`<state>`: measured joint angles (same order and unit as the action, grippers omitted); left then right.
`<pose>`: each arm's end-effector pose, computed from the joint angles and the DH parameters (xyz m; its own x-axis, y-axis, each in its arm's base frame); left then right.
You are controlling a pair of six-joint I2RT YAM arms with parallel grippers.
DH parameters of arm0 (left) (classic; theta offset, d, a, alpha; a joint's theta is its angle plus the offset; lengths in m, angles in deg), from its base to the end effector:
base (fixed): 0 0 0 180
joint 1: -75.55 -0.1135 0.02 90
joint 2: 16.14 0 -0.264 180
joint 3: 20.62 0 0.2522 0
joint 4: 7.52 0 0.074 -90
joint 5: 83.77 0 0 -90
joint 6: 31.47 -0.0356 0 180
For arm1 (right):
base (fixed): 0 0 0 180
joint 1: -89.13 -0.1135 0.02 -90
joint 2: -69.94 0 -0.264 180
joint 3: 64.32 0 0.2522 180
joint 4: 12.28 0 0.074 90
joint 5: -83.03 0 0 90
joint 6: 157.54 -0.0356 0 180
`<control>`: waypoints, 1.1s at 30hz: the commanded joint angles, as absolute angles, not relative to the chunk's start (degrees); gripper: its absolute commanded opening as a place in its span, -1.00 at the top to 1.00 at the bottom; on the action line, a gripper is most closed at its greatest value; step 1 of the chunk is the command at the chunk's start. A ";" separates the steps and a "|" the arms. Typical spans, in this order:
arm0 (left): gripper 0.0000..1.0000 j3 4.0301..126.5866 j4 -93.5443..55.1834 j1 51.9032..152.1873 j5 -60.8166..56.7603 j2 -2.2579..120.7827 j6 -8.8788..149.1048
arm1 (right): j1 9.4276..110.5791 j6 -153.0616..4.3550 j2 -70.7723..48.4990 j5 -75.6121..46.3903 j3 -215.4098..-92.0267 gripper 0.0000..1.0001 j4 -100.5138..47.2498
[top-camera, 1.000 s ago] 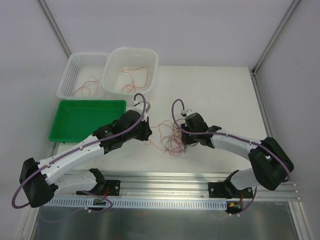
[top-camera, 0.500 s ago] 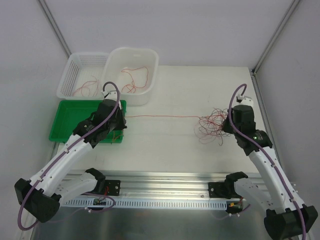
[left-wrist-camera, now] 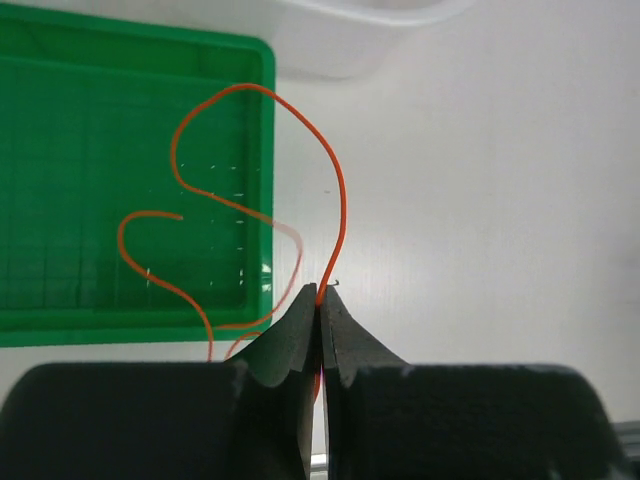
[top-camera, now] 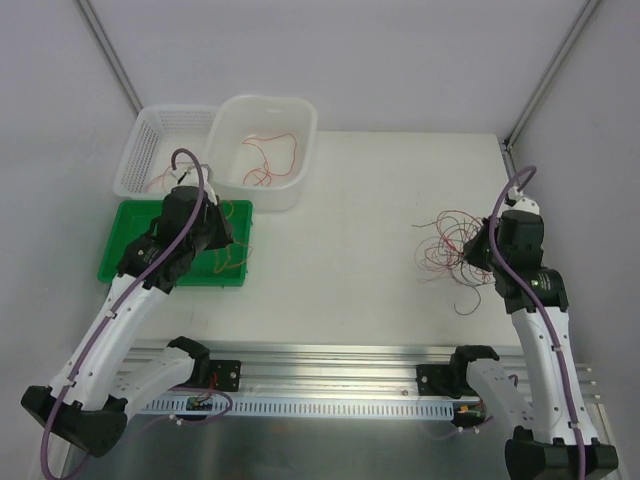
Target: Untangle the cables
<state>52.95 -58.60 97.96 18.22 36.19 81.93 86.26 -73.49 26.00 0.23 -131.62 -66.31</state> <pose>0.1767 -0.0649 0.3597 -0.5041 -0.2123 -0.8371 0.0067 0.9683 -0.2496 0.1555 0.0033 0.3409 -0.5007 0.0779 -0.8621 0.1105 0.9935 0.0256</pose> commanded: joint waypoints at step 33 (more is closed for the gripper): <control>1.00 107.22 -39.32 94.18 11.51 81.48 67.24 | 57.40 -74.39 21.06 -12.34 -122.47 -0.99 -58.02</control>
